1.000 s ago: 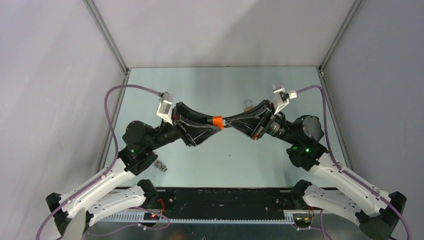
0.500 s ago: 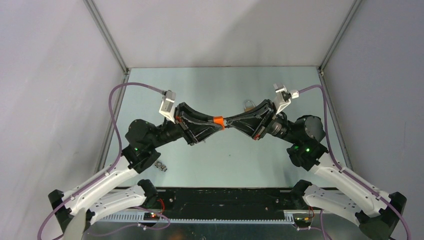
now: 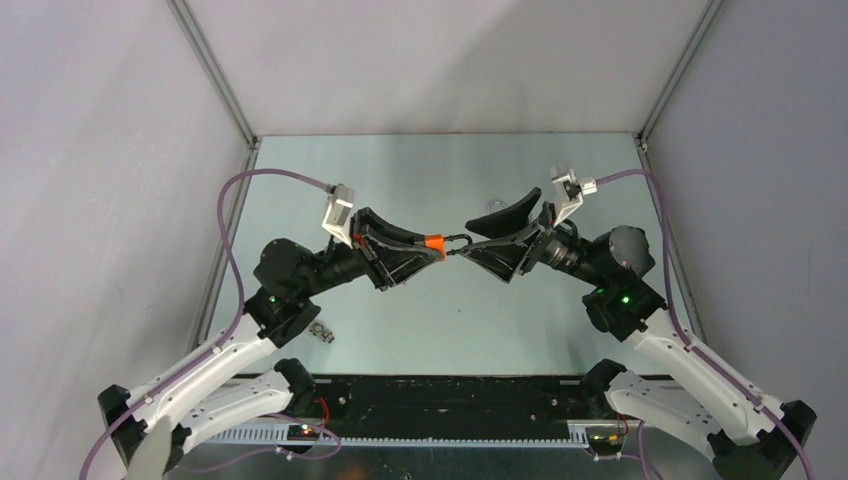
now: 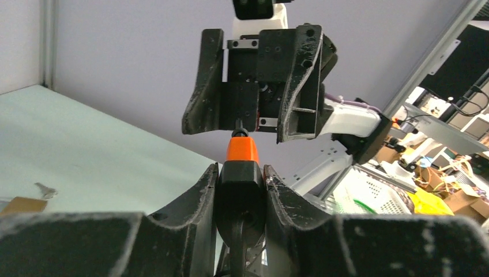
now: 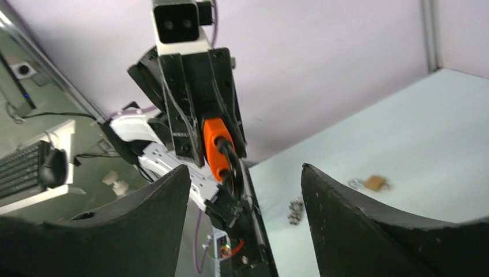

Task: Lock with the key
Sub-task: Lock the lock.

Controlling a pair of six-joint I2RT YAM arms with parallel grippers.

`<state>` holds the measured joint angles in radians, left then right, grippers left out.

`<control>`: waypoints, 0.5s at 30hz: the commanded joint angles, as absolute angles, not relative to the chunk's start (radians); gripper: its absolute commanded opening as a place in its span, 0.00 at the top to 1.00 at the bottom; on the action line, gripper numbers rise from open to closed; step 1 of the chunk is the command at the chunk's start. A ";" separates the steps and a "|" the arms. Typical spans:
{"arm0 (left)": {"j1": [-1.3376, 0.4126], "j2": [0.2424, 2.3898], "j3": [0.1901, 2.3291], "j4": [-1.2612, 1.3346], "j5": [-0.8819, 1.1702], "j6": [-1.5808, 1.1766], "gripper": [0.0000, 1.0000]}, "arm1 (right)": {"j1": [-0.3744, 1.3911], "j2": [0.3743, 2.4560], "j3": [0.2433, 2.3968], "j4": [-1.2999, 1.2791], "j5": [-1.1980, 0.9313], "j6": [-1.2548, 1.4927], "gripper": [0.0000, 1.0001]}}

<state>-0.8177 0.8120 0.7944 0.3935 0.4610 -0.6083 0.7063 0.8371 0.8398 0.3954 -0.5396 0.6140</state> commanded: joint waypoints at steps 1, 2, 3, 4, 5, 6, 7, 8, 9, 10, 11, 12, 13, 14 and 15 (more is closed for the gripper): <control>-0.763 0.774 0.785 0.437 0.521 -0.580 1.00 | 0.644 0.777 0.854 0.238 -0.612 0.544 0.26; -0.749 0.767 0.778 0.436 0.550 -0.575 1.00 | 0.623 0.773 0.854 0.210 -0.635 0.539 0.26; -0.743 0.764 0.775 0.433 0.564 -0.573 1.00 | 0.617 0.763 0.854 0.198 -0.646 0.523 0.26; -0.735 0.758 0.769 0.430 0.593 -0.567 1.00 | 0.606 0.760 0.854 0.178 -0.662 0.514 0.27; -0.727 0.755 0.766 0.423 0.620 -0.564 1.00 | 0.604 0.754 0.854 0.169 -0.667 0.494 0.29; -0.726 0.749 0.765 0.419 0.635 -0.559 1.00 | 0.600 0.750 0.854 0.155 -0.678 0.485 0.31; -0.722 0.746 0.765 0.410 0.658 -0.556 1.00 | 0.599 0.747 0.854 0.151 -0.682 0.470 0.36; -0.721 0.742 0.764 0.405 0.668 -0.553 1.00 | 0.598 0.747 0.854 0.152 -0.698 0.464 0.39; -0.720 0.741 0.764 0.400 0.689 -0.550 1.00 | 0.597 0.749 0.853 0.155 -0.707 0.456 0.44; -0.720 0.739 0.766 0.397 0.696 -0.547 1.00 | 0.598 0.752 0.854 0.158 -0.722 0.450 0.46; -0.719 0.739 0.766 0.390 0.706 -0.544 1.00 | 0.597 0.755 0.854 0.160 -0.739 0.447 0.50; -0.719 0.740 0.770 0.388 0.714 -0.544 1.00 | 0.599 0.764 0.854 0.169 -0.749 0.442 0.51; -0.719 0.745 0.773 0.386 0.729 -0.545 1.00 | 0.601 0.769 0.854 0.182 -0.765 0.441 0.53; -0.719 0.747 0.779 0.384 0.734 -0.547 1.00 | 0.604 0.777 0.854 0.191 -0.770 0.441 0.53; -0.718 0.754 0.783 0.384 0.741 -0.552 1.00 | 0.613 0.780 0.854 0.208 -0.780 0.440 0.53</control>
